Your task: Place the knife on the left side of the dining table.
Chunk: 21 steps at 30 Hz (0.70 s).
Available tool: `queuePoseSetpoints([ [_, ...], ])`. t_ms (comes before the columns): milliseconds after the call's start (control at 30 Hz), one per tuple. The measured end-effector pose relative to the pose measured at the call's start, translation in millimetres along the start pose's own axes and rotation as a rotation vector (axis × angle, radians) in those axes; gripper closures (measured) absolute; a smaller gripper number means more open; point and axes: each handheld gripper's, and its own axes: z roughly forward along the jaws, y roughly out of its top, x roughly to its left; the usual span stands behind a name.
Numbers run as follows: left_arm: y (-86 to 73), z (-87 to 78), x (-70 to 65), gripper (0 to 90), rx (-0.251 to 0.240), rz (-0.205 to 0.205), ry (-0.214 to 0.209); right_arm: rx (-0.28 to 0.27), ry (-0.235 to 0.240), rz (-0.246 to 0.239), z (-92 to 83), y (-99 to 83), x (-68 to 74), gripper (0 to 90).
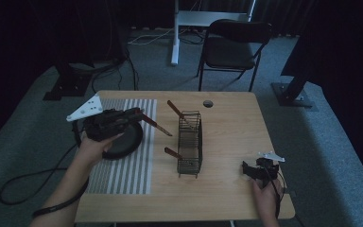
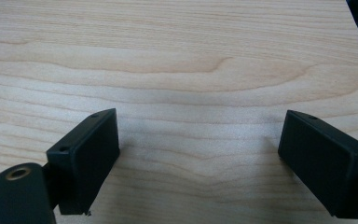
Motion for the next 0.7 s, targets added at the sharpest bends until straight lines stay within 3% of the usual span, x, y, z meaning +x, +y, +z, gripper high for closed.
queuePoseSetpoints([
  [300,-23.7,-25.0,7.5,75.3,0.032,-0.033,0.046,0.000,0.000,0.000,0.0,0.0,0.0,11.4],
  [700,-81.6,-56.5,14.4,75.3,0.096,-0.110,0.096,0.000,0.000,0.000,0.0,-0.1,0.0,11.4],
])
